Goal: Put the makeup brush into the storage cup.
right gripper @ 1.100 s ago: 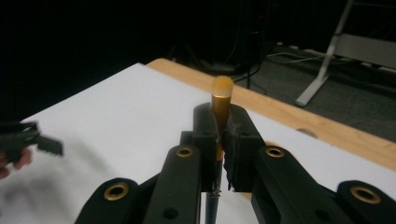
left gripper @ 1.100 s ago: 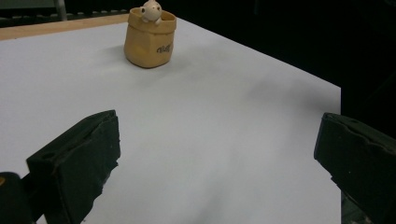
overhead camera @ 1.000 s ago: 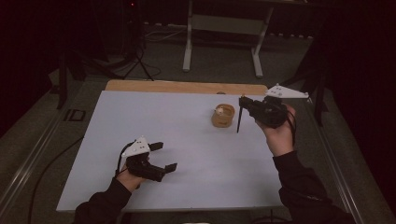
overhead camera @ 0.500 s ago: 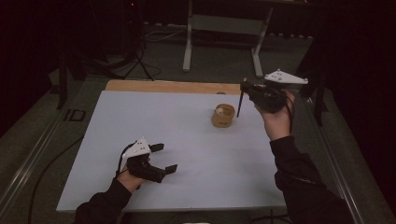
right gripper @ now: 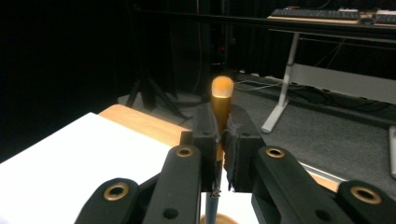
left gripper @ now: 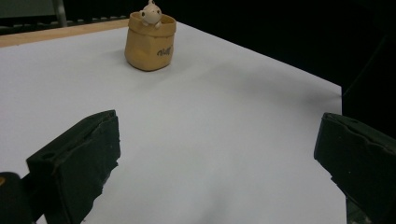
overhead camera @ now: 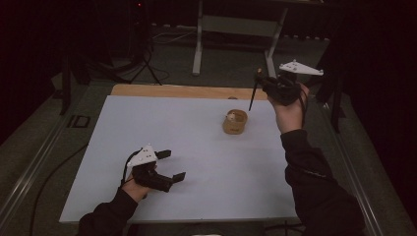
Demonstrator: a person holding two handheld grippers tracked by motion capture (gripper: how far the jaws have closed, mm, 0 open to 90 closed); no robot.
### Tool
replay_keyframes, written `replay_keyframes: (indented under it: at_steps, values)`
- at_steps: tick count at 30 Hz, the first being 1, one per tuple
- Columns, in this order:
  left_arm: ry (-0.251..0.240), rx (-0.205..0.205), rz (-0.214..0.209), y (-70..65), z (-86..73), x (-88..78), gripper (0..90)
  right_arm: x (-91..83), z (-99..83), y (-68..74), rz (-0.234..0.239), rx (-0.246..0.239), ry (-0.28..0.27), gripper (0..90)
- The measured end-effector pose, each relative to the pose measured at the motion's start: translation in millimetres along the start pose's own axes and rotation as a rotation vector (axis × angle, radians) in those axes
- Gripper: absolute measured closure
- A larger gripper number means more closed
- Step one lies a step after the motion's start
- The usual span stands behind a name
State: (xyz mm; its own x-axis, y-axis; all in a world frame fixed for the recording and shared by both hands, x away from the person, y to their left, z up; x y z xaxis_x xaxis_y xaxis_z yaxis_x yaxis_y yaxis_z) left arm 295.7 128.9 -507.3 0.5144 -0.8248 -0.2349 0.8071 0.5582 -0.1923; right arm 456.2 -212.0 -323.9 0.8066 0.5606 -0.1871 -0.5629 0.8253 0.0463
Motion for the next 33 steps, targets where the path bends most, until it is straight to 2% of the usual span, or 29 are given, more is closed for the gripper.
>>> replay_keyframes:
  at_steps: [3,7,13,17,19,22,27,33]
  values:
    - [0.003,0.003,0.005,0.7,-0.9,0.1,1.1,5.4,1.7,-3.1,-0.006,0.002,-0.011,83.9]
    - [0.001,0.013,0.009,0.7,-1.3,0.2,1.1,14.5,1.2,-7.4,-0.018,0.032,-0.012,83.8]
    - [-0.007,0.022,0.007,0.9,-1.2,-0.4,1.1,25.7,-2.8,-13.5,-0.052,0.023,-0.001,83.9]
    - [-0.007,0.023,0.004,0.5,-1.3,-0.6,1.1,32.4,-8.4,-19.0,-0.064,0.042,0.003,84.0]
    - [0.006,0.005,-0.020,-0.3,-0.9,-0.3,1.1,35.1,-11.9,-21.3,-0.079,0.040,0.010,84.1]
    - [0.004,0.014,-0.014,-0.5,-0.8,-0.4,1.1,39.2,-18.1,-23.9,-0.086,0.058,0.019,84.1]
    - [-0.005,0.021,0.000,0.8,-1.5,-0.9,1.1,46.5,-28.3,-25.9,-0.093,0.058,0.046,84.0]
    - [-0.009,0.012,0.001,2.2,-2.0,-1.3,1.1,52.1,-38.7,-25.5,-0.083,0.065,0.048,84.0]
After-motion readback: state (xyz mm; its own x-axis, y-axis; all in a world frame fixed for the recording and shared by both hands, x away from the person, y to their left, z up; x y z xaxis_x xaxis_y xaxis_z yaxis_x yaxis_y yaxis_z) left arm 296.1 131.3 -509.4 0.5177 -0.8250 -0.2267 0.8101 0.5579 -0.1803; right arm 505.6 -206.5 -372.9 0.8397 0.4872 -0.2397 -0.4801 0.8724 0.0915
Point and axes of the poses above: each handheld gripper's, and its own axes: x roughly forward along the jaws, z roughly out of its top, y roughly to its left, the point moved 3 cm from there along x, roughly forward along the jaws, and after that the axes turned 6 degrees about -y, right-handed, at the moved point
